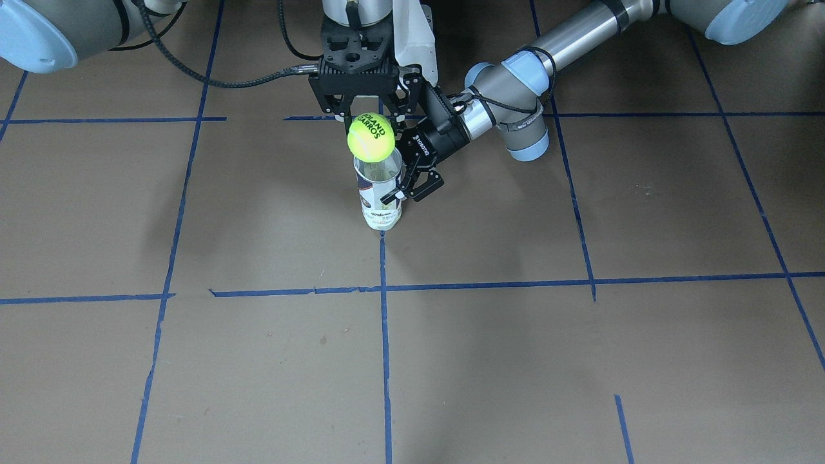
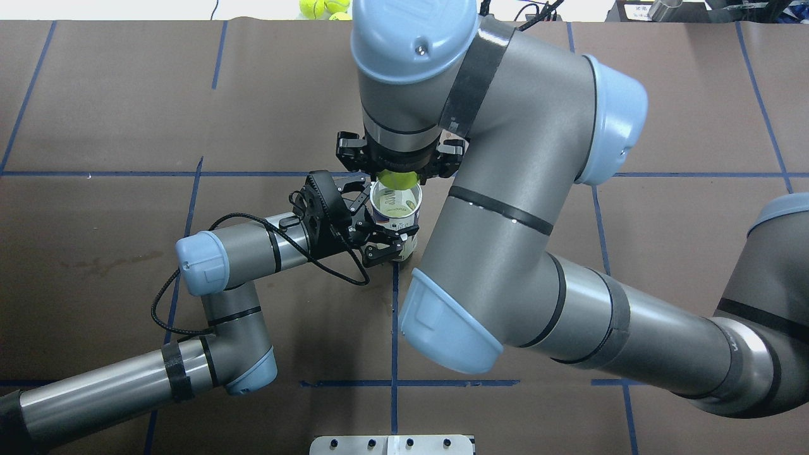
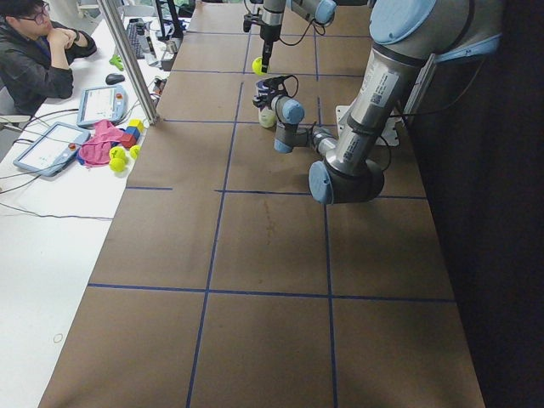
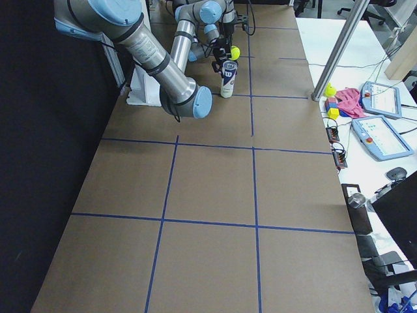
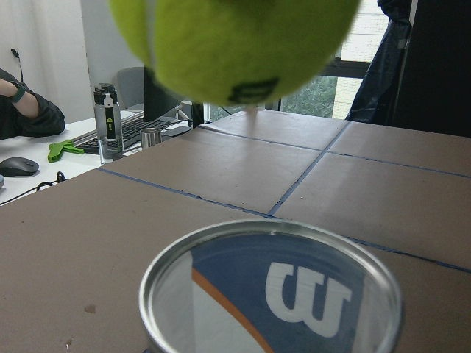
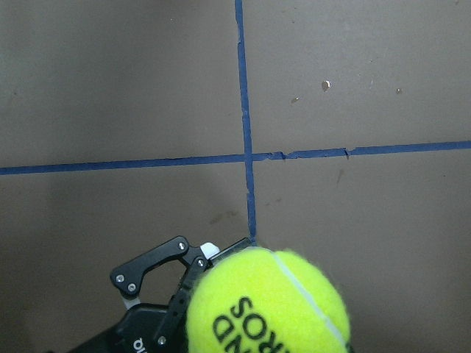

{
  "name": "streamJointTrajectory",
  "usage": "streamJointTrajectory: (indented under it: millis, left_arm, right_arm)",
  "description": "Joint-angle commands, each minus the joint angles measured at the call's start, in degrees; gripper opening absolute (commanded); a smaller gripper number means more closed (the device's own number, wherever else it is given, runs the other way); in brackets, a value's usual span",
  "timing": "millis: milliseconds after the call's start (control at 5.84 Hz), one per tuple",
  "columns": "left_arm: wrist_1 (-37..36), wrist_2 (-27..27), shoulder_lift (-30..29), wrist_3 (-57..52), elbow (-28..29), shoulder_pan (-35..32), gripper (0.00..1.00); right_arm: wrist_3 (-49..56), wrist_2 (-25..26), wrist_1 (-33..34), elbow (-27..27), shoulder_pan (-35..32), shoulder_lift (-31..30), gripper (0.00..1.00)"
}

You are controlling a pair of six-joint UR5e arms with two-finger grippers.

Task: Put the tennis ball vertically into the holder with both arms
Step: 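Carry the second ball with the right gripper above the can, then release the second ball into the can and raise the right gripper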

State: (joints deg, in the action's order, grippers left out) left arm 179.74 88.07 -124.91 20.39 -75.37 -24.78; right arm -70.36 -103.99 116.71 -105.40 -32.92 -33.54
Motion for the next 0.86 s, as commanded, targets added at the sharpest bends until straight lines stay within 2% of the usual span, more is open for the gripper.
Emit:
streamJointTrajectory:
  millis: [0, 685]
  left_arm:
    - [0.0, 0.0, 0.02, 0.09, 0.05, 0.08, 0.85]
    - [0.09, 0.0, 0.11, 0.0, -0.04, 0.08, 0.85]
  right_arm:
    - [-0.22, 2.29, -0.08, -0.06, 1.36, -0.29, 0.99]
    - [1.44, 1.87, 0.01, -1.46, 1.28, -0.47, 1.0]
